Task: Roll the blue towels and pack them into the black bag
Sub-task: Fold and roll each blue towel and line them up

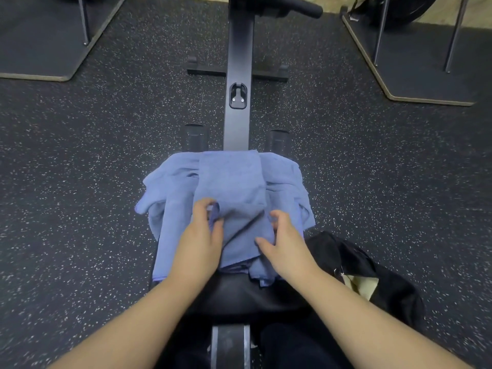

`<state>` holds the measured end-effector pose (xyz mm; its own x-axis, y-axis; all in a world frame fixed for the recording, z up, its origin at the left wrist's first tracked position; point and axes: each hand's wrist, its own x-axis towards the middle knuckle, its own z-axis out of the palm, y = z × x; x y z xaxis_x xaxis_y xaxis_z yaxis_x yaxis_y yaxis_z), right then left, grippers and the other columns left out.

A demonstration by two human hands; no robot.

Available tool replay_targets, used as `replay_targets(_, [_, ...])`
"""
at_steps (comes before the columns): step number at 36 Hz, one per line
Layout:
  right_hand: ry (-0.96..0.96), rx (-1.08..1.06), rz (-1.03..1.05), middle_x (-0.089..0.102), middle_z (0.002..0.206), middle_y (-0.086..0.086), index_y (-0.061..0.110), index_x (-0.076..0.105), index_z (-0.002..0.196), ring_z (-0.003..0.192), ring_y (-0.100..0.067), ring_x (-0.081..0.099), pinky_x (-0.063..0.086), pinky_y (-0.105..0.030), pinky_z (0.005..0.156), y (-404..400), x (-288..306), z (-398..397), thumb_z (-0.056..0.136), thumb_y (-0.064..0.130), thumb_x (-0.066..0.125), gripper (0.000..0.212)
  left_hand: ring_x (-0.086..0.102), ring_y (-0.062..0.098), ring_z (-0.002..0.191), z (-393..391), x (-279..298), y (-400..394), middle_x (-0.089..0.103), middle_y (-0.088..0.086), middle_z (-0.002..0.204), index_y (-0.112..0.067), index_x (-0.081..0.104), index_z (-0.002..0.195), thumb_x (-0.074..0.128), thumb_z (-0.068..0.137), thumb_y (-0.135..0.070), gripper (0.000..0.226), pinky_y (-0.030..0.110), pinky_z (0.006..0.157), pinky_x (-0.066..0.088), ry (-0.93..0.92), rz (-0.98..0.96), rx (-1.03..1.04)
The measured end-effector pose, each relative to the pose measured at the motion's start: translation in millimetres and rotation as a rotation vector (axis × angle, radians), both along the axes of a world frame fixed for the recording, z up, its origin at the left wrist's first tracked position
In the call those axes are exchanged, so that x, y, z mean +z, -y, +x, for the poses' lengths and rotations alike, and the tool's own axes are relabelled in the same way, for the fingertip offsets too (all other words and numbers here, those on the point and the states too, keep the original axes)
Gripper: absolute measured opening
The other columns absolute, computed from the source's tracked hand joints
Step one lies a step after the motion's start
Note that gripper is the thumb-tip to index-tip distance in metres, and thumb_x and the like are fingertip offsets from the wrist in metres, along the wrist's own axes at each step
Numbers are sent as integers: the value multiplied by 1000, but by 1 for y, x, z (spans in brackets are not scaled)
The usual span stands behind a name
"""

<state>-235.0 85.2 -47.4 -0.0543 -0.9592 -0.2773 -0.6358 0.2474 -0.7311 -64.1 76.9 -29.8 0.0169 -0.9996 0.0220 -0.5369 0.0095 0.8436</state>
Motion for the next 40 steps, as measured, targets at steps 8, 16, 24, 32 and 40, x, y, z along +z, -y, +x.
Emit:
replay_targets(8, [11, -69, -30, 56, 127, -6, 16, 30, 138, 106, -22, 57, 33, -19, 75, 0, 1, 5, 93, 20, 58, 52, 48, 1, 78, 8, -5, 3, 53, -17, 83, -35, 54, 87, 42, 82, -4, 34, 15, 74, 36, 63, -159, -175])
replay_targets(16, [1, -34, 21, 52, 98, 1, 19, 29, 141, 85, -17, 52, 29, -24, 65, -6, 12, 6, 92, 12, 53, 55, 48, 8, 115, 10, -4, -5, 52, 1, 128, -12, 61, 125, 46, 92, -7, 37, 7, 96, 28, 159, -71, -249])
replay_targets(24, [69, -75, 21, 52, 76, 2, 21, 33, 132, 64, -8, 51, 38, -12, 56, -27, 28, 8, 90, 12, 57, 50, 43, 17, 120, 10, 8, -20, 42, -1, 138, -13, 52, 131, 39, 91, -13, 42, 16, 102, 26, 235, -222, -243])
replay_targets(32, [80, -121, 94, 53, 76, 3, 8, 30, 136, 67, -7, 51, 39, -7, 56, -43, 33, 4, 93, 4, 54, 49, 44, 20, 132, -3, -6, -41, 41, 4, 150, -30, 37, 142, 28, 81, -17, 63, 34, 107, 38, 369, -128, -650])
replay_targets(40, [-189, -91, 45, 51, 121, -6, 11, 37, 135, 117, -23, 47, 37, -25, 95, -52, 32, 4, 84, 2, 53, 54, 40, 21, 136, 2, -16, -41, 41, 4, 148, -22, 38, 142, 53, 74, -1, 73, 28, 112, 28, 427, -142, -631])
